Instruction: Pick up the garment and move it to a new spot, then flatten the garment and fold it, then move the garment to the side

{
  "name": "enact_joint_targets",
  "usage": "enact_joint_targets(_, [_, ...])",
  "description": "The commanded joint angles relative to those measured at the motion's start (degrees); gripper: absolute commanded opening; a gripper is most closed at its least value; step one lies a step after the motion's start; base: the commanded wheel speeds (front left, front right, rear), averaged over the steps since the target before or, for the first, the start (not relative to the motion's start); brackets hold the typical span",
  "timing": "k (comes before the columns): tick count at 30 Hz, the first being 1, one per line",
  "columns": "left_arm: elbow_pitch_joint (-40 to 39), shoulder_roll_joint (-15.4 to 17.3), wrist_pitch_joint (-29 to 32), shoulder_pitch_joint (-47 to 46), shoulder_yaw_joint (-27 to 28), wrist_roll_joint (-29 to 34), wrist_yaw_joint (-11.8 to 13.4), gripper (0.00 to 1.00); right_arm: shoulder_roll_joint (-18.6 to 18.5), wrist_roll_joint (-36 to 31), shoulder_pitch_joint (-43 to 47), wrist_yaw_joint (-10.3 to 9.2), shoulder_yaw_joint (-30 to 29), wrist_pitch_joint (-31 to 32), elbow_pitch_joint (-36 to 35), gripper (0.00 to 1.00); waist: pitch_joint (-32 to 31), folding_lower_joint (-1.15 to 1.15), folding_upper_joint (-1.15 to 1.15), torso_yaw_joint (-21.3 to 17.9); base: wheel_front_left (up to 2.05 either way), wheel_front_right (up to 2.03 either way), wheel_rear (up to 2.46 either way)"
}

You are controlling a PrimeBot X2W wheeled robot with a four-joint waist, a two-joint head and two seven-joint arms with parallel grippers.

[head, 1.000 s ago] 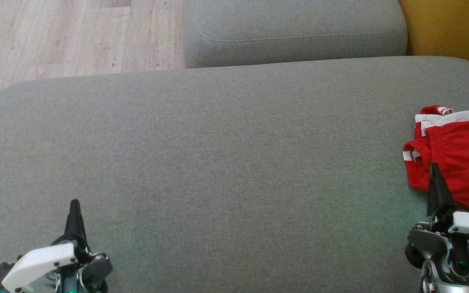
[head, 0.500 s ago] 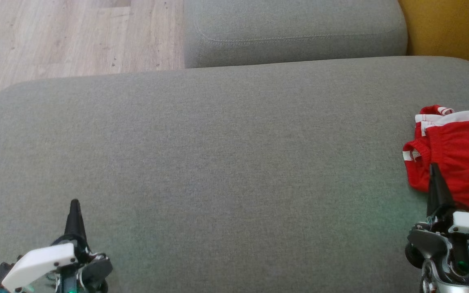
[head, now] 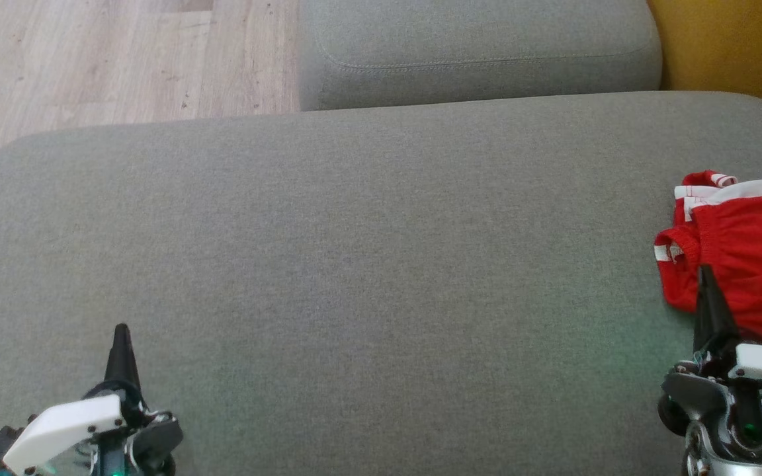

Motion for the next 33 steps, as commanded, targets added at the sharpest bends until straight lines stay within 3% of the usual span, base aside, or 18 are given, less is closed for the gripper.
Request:
enact_joint_targets(1, [-2.12, 0.39, 0.4, -2.86, 2.32, -0.32, -0.37, 0.0, -0.28, 0.4, -1.03, -0.04, 1.18, 0.32, -2.36, 0.0, 0.0, 0.0, 0.0, 0.0, 0.0, 0.0, 0.0])
enact_joint_targets(33, [-2.13, 0.39, 0.4, -2.86, 2.32, -0.32, -0.37, 0.0, -0.28, 0.4, -1.03, -0.04, 1.18, 0.32, -2.36, 0.0, 0.0, 0.0, 0.0, 0.0, 0.0, 0.0, 0.0])
